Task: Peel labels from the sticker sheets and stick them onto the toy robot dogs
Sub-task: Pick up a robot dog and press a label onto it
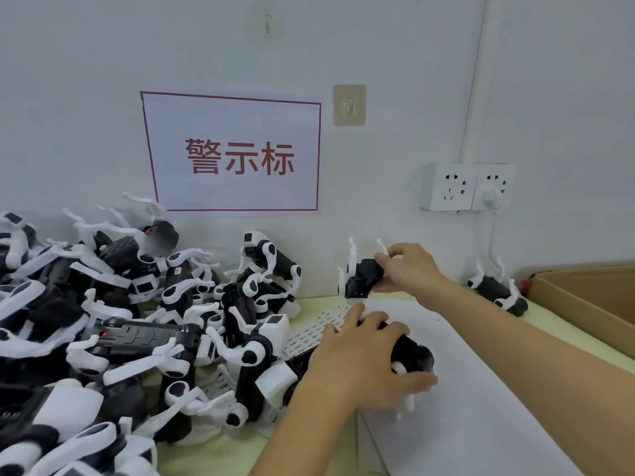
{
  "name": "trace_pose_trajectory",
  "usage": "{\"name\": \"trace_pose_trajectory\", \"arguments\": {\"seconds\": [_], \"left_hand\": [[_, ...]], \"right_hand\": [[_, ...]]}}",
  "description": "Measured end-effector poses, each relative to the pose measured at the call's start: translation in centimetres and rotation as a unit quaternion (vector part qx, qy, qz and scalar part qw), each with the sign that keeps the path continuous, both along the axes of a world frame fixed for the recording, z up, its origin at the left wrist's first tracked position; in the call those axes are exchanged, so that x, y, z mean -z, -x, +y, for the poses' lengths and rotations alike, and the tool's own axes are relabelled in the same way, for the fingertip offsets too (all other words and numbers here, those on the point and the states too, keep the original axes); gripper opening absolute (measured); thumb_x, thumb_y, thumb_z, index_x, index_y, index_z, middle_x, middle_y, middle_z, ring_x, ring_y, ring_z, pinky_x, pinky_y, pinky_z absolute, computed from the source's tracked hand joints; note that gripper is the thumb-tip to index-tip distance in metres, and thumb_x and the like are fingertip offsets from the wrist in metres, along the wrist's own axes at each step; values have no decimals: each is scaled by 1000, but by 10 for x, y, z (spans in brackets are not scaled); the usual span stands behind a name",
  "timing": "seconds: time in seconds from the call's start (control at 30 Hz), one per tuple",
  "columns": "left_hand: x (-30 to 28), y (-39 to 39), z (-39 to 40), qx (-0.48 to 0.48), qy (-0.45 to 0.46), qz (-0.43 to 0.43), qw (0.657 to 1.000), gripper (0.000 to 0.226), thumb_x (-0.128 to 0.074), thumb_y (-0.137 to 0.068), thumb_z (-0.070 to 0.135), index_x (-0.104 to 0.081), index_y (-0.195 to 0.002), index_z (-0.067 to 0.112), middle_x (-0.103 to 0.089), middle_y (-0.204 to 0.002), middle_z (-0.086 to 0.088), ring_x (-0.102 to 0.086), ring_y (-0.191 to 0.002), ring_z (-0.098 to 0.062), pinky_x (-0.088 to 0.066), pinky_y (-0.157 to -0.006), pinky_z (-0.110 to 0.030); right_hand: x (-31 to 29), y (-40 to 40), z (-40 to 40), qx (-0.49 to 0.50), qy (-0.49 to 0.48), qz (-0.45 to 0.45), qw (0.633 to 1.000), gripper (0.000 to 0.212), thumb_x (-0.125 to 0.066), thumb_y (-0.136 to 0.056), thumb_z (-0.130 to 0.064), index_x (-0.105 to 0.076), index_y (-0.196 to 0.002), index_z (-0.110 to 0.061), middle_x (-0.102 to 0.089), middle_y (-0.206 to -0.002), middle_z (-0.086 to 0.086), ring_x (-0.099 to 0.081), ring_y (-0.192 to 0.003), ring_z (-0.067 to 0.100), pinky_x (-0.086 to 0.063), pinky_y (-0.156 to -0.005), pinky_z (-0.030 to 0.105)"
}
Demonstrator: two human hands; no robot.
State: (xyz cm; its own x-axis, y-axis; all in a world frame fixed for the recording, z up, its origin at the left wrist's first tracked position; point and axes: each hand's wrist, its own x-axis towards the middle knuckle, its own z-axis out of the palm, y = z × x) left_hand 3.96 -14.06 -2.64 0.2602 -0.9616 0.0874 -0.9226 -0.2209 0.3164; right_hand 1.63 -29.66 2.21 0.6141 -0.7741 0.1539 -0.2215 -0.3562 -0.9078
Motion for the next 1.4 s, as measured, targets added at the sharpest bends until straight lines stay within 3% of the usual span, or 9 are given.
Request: {"name": "trace_pose_trajectory", "arguments": {"seconds": [0.17, 0.3, 0.5, 0.67, 0.83, 0.97, 1.07, 1.3, 1.4], "left_hand": [[-13, 11, 6, -72, 119, 143, 980, 68, -34, -95, 71, -52, -137, 20, -51, -143, 2, -37, -140, -20, -25, -119, -48], [-26, 6, 3, -149, 336, 348, 862, 61, -52, -97, 55, -36, -148, 27, -50, -139, 2, -58, -120, -17, -47, -105, -39], [-24, 12, -6, -119, 367, 577, 720, 38, -64, -98, 19, -51, -134, 16, -65, -122, -15, -76, -88, -23, -63, -72, -31], [-13, 30, -12, -125, 397, 496, 763, 25, -72, -92, 20, -62, -112, 31, -61, -125, -2, -76, -85, -22, -61, -63, -24], [2, 71, -23, -66, 377, 373, 845, 77, -68, -94, 26, -23, -152, 48, -54, -126, 40, -56, -95, 25, -51, -71, -10], [18, 104, -19, 83, 366, 123, 919, 68, -50, -99, 17, -22, -147, 56, -14, -161, 26, -42, -123, 17, -36, -96, -3], [44, 109, -21, 156, 275, -27, 948, 55, -70, -80, 4, -63, -133, 18, -53, -147, -5, -68, -105, -9, -57, -75, -18], [63, 95, -34, 143, 212, 14, 967, 43, -59, -90, 8, -59, -132, 20, -50, -132, 14, -55, -122, -8, -35, -99, -13], [64, 98, -33, 152, 192, 33, 969, 44, -52, -91, 18, -57, -134, 21, -49, -133, 16, -51, -123, -3, -29, -100, -10]], "right_hand": [[9, 68, 3, -39, -119, -181, 975, 20, -56, -102, -14, -60, -85, -5, -75, -97, 20, -76, -84, 30, -61, -81, 30], [19, 112, 16, -118, -171, -252, 945, 12, -53, -100, -10, -60, -95, -3, -73, -104, 22, -73, -99, 33, -60, -85, 34], [28, 132, 30, -199, -214, -248, 924, 11, -54, -98, -10, -63, -94, -6, -71, -103, 15, -69, -92, 28, -58, -81, 33], [39, 146, 23, -229, -278, -167, 918, 25, -46, -105, -10, -63, -121, -1, -70, -108, 13, -71, -91, 29, -59, -77, 33], [42, 167, -3, -148, -338, -210, 905, 32, -43, -106, -14, -63, -121, 5, -73, -95, 16, -72, -72, 27, -59, -65, 27], [53, 197, -36, -6, -372, -324, 870, 20, -51, -101, -9, -66, -105, 4, -73, -96, 19, -73, -78, 30, -59, -63, 27], [65, 216, -58, 122, -337, -365, 859, 18, -60, -98, -9, -68, -101, 6, -72, -103, 21, -70, -95, 34, -60, -64, 27], [63, 241, -87, 202, -256, -533, 781, 29, -55, -101, -6, -57, -129, -4, -59, -135, 23, -61, -122, 35, -56, -96, 34], [66, 240, -85, 135, -276, -491, 815, 46, -52, -101, -3, -41, -145, -5, -49, -148, 20, -53, -130, 39, -55, -92, 38]]}}
